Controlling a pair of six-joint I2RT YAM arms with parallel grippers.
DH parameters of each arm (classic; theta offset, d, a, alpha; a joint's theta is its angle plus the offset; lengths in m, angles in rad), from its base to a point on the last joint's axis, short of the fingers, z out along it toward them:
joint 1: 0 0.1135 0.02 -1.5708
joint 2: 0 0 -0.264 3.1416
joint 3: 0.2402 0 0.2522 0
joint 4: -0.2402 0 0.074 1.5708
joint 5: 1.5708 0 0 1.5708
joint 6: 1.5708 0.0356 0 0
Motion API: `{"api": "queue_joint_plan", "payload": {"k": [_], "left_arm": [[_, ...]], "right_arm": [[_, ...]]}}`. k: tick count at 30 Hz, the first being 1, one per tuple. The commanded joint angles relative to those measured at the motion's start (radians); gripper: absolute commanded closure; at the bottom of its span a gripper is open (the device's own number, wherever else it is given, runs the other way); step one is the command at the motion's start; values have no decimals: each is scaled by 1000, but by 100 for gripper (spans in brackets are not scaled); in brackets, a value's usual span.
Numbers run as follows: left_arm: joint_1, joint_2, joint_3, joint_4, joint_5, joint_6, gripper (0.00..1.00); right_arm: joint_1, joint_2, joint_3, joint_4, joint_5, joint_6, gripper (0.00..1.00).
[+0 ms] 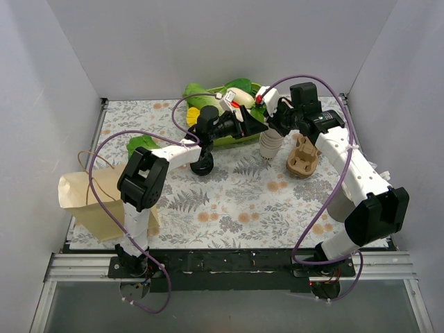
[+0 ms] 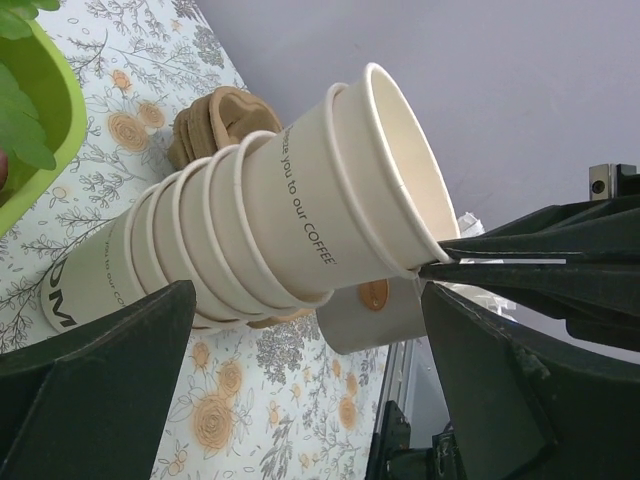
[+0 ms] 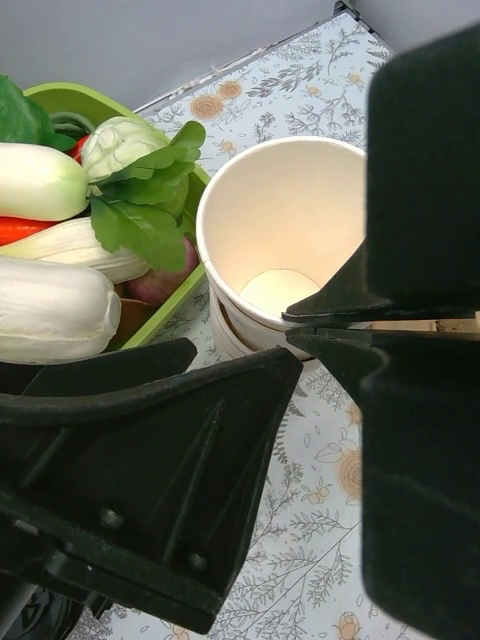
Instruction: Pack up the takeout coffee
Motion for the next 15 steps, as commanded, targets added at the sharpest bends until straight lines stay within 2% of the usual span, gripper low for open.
{"api": "queue_joint_plan", "payload": {"k": [1, 15], "left_arm": [[6, -16, 21, -7, -44, -36, 2], [7, 37, 75, -85, -137, -31, 2]], "right_arm": [[1, -30, -2, 0, -16, -4, 99], [1, -27, 12, -25, -50, -4, 99]]}}
